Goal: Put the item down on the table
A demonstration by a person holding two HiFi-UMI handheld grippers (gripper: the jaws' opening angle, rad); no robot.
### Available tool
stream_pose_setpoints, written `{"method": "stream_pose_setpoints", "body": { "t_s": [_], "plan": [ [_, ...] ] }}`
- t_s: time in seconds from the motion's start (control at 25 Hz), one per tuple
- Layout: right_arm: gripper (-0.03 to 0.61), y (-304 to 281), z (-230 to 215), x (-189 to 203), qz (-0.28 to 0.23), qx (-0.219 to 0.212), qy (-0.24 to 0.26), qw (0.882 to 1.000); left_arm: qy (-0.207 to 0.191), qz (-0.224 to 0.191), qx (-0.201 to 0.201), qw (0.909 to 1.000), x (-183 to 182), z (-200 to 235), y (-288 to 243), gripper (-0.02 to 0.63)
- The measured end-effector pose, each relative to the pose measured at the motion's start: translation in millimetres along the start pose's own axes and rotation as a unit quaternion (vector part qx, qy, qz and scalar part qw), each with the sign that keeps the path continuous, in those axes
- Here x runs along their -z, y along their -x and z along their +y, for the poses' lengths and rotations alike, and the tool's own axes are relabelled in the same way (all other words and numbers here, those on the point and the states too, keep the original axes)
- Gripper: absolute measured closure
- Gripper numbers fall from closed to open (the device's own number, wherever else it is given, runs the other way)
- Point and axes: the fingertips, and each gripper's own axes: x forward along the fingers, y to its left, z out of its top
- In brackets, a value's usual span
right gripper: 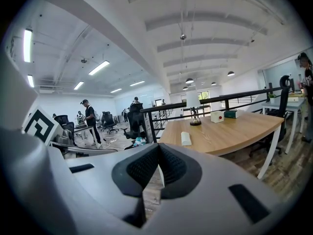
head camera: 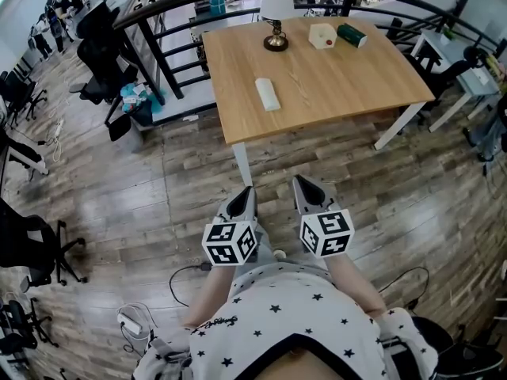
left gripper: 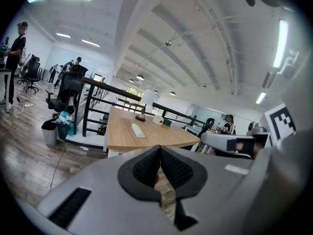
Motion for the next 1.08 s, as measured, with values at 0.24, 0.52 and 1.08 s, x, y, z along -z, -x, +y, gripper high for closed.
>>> {"method": "stream_pose_setpoints", "body": {
  "t_s": [0.24,0.52,1.08],
  "plan": [
    [0.584,0.0,2.5,-2.8,0.001,-0.003,0.010,1.000,-0.001,-0.003,0.004,1.0000,-5.5,-0.3,-1.7,0.601],
    [0.584,-0.4,1.5,-6.0,-0.009,-0.007,0.007,1.000,-0.003,-0.001,0.009,1.0000,-5.8,-4.4,-6.4,0.601],
    [0.584,0.2,2.8,-5.6,-0.013,-0.006,0.003,1.000,-0.001,0.002,0.008,1.0000,-1.9,-2.7,-3.5,0.601]
  ]
}}
